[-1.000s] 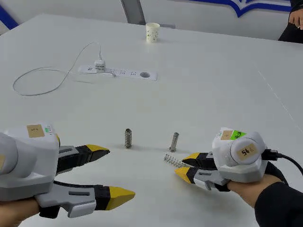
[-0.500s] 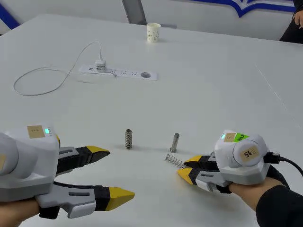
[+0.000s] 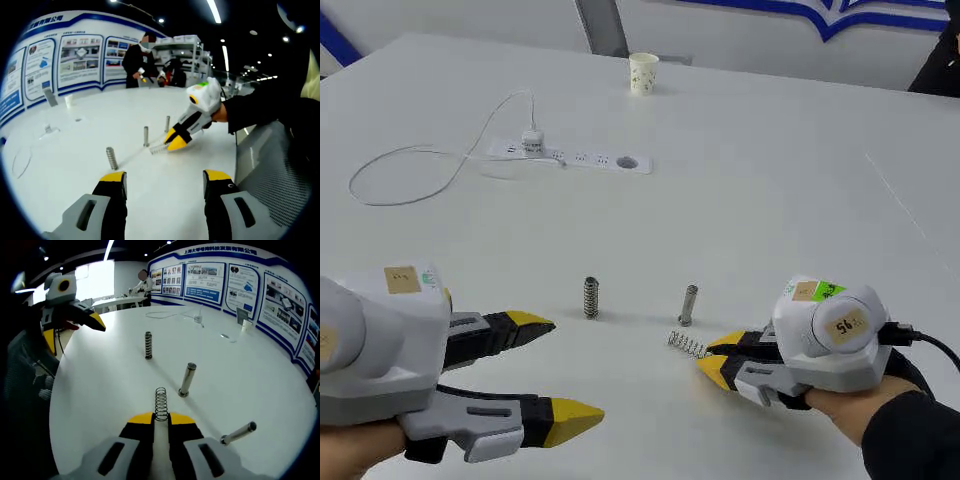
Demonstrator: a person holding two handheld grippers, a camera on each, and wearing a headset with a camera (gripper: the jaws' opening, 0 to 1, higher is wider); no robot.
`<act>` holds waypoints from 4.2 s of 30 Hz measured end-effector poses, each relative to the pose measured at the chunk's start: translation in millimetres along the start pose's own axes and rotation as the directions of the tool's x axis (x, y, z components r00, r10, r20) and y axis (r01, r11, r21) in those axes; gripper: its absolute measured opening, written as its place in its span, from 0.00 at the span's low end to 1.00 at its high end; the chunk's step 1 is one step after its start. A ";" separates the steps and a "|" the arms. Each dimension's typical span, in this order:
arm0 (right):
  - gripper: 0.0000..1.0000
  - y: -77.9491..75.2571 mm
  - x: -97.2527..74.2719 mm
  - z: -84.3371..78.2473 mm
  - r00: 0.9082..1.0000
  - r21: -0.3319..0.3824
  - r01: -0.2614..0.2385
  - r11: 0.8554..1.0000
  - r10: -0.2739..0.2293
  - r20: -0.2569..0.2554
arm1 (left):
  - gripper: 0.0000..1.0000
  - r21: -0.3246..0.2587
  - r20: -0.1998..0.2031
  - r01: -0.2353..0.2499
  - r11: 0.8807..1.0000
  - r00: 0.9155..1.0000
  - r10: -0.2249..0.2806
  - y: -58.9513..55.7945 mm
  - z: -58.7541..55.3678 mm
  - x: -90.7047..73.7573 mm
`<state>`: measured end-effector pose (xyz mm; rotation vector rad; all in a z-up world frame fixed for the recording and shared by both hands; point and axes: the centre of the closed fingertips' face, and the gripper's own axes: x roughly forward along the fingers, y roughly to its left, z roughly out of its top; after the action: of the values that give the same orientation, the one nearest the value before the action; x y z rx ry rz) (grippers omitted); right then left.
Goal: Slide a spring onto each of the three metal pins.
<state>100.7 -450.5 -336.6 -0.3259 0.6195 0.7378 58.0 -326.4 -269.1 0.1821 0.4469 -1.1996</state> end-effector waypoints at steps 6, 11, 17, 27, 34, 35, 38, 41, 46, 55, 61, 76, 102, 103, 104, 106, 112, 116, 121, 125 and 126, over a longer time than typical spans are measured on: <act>0.12 7.5 -5.8 5.7 1.000 -0.032 -0.016 0.999 0.015 -0.007 | 0.61 0.050 -0.029 0.027 0.998 0.999 -0.026 -1.2 2.5 4.7; 0.12 14.5 -15.3 15.4 0.999 -0.057 -0.034 0.998 0.034 -0.010 | 0.59 0.096 -0.048 0.058 0.994 0.997 -0.053 -3.4 7.5 11.9; 0.12 24.4 -26.0 29.5 0.998 -0.097 -0.062 0.993 0.061 -0.018 | 0.56 0.146 -0.070 0.094 0.985 0.994 -0.085 -6.1 10.1 24.7; 0.12 50.0 -41.3 54.9 0.991 -0.127 -0.132 0.983 0.127 -0.046 | 0.48 0.249 -0.093 0.145 0.958 0.988 -0.125 -13.0 11.9 45.6; 0.12 64.0 -46.2 67.9 0.987 -0.136 -0.161 0.978 0.156 -0.048 | 0.41 0.308 -0.097 0.163 0.937 0.985 -0.139 -18.1 12.9 54.1; 0.12 65.3 -46.7 69.9 0.986 -0.133 -0.165 0.977 0.160 -0.045 | 0.40 0.317 -0.098 0.164 0.934 0.985 -0.140 -18.4 12.9 55.0; 0.12 69.5 -48.0 74.2 0.984 -0.123 -0.176 0.977 0.172 -0.040 | 0.35 0.334 -0.097 0.164 0.928 0.986 -0.139 -18.2 13.2 56.2; 0.12 72.3 -48.3 76.3 0.983 -0.123 -0.183 0.976 0.179 -0.041 | 0.29 0.347 -0.087 0.163 0.924 0.986 -0.141 -18.4 15.0 57.0; 0.11 77.4 -49.7 83.1 0.981 -0.127 -0.193 0.973 0.191 -0.033 | 0.18 0.363 -0.069 0.163 0.918 0.987 -0.148 -21.0 18.6 58.0; 0.12 80.0 -51.1 95.2 0.982 -0.137 -0.187 0.973 0.189 0.004 | 0.11 0.325 -0.049 0.178 0.929 0.984 -0.171 -28.8 23.0 59.6; 0.11 80.4 -51.6 98.7 0.982 -0.135 -0.184 0.974 0.189 0.022 | 0.11 0.293 -0.042 0.187 0.938 0.982 -0.182 -31.6 25.2 59.1; 0.11 80.1 -52.6 103.2 0.982 -0.142 -0.175 0.974 0.182 0.039 | 0.19 0.241 -0.025 0.182 0.953 0.983 -0.181 -31.6 30.2 59.8; 0.11 42.5 -58.9 107.8 0.993 -0.114 -0.091 0.989 0.098 0.058 | 0.45 0.143 0.029 0.089 0.986 0.995 -0.094 -7.5 30.3 23.6; 0.11 39.1 -58.8 108.2 0.994 -0.111 -0.084 0.990 0.091 0.060 | 0.46 0.138 0.030 0.082 0.987 0.996 -0.087 -6.0 29.6 21.6; 0.11 36.9 -58.9 108.6 0.994 -0.110 -0.079 0.991 0.086 0.061 | 0.47 0.133 0.031 0.075 0.988 0.996 -0.080 -4.6 29.0 20.4; 0.11 31.6 -59.3 109.5 0.996 -0.113 -0.064 0.992 0.071 0.062 | 0.51 0.120 0.031 0.060 0.991 0.997 -0.064 -1.0 27.1 17.4; 0.11 15.1 -59.8 111.2 0.997 -0.106 -0.024 0.994 0.032 0.067 | 0.55 0.094 0.041 0.028 0.995 0.999 -0.032 6.5 23.8 7.5; 0.11 6.2 -58.8 112.7 0.997 -0.097 -0.002 0.995 0.009 0.074 | 0.58 0.074 0.038 -0.004 0.997 0.999 0.001 12.6 18.3 2.9; 0.11 -8.5 -54.9 115.4 0.996 -0.083 0.037 0.996 -0.030 0.084 | 0.61 0.051 0.041 -0.018 0.999 0.999 0.016 13.5 12.6 -2.0; 0.11 -16.5 -48.1 115.0 0.995 -0.078 0.056 0.995 -0.049 0.084 | 0.62 0.026 0.054 -0.033 0.999 0.998 0.032 15.2 11.4 -4.5; 0.11 -17.9 -46.5 114.1 0.995 -0.080 0.061 0.995 -0.055 0.081 | 0.63 0.022 0.056 -0.037 0.999 0.998 0.036 15.7 11.0 -4.7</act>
<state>133.2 -432.5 -217.8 -0.3878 0.5036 0.7183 73.9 -320.8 -258.7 0.1755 0.3803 -1.1713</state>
